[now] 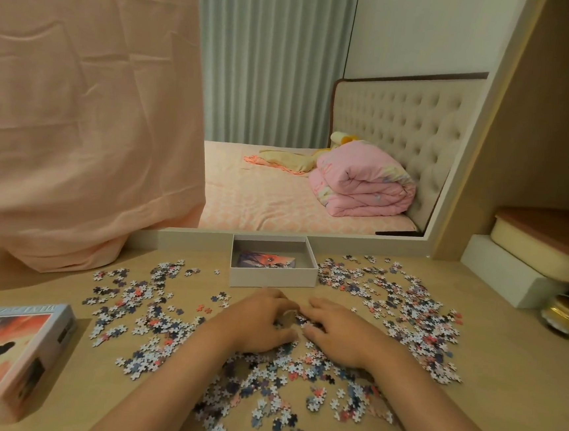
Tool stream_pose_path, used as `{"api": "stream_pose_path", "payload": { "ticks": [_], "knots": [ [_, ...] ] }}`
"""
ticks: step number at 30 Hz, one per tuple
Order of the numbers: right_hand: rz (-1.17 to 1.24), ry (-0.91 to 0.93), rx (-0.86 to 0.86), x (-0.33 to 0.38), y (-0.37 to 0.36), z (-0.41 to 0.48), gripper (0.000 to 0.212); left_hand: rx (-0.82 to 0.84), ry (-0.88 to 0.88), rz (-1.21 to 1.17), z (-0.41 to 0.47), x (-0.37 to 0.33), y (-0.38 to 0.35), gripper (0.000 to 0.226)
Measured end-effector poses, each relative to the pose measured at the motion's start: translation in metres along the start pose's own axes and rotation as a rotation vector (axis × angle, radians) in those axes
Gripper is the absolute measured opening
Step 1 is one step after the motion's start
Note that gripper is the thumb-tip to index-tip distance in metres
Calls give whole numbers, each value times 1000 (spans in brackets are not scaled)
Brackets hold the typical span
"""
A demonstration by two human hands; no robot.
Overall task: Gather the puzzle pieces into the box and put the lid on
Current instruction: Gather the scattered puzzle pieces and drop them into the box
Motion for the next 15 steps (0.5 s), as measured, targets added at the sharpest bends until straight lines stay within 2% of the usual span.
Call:
{"api": "stream_pose_path", "payload": {
  "ticks": [4, 7, 10, 12, 15],
  "knots": [
    [72, 36, -59, 13, 13, -17, 46, -46, 6, 68, -12, 2, 6, 70],
    [-14, 4, -43, 14, 24, -30, 62, 45, 70, 171, -22, 9, 0, 81],
    [-151, -102, 86, 8, 21, -39, 88, 61, 80, 198, -28, 10, -5, 75],
    [-136, -148, 154, 7, 15, -40, 89, 13, 64, 157, -28, 8, -2, 66],
    [-53, -149, 110, 12, 10, -31, 80, -33, 29, 109, -28, 5, 1, 53]
  ]
}}
Point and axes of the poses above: each hand's wrist, its own z-axis towards the middle knuckle, its own y-axis out of the back of the hand, x = y × z, the point moved 7 cm from there along z, towards the middle knuckle, and after that the axes turned 10 degrees about y, right-handed, at the moved point
